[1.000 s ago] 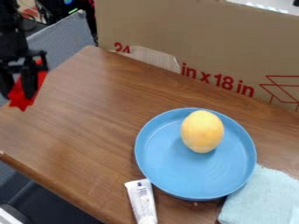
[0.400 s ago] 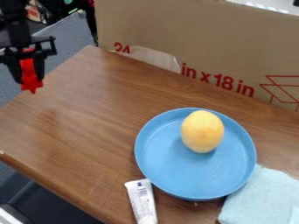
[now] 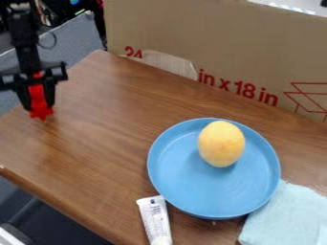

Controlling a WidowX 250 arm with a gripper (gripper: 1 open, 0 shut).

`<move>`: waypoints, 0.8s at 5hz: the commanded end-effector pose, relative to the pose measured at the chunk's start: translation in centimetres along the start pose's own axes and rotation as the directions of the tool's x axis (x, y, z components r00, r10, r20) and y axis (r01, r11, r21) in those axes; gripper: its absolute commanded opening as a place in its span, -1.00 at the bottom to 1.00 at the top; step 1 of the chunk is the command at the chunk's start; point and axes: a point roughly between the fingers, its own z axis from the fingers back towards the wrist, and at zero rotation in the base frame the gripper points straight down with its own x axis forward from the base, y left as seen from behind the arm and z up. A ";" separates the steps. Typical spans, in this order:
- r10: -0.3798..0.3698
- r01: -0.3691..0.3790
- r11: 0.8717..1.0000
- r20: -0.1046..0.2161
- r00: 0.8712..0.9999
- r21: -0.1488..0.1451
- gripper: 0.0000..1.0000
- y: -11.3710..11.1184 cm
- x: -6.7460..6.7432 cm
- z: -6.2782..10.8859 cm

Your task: Move the red object to the left side of the table

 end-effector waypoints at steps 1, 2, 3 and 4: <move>-0.004 0.005 1.000 0.024 1.000 -0.009 -1.00 -0.6 -0.5 -3.5; -0.030 0.030 0.999 0.018 0.999 -0.024 -1.00 -0.8 -1.0 -4.5; -0.055 0.056 0.998 0.019 0.998 -0.038 -1.00 -0.4 0.1 -5.2; -0.062 0.063 0.997 0.025 0.998 -0.043 -1.00 -0.9 -0.1 -4.9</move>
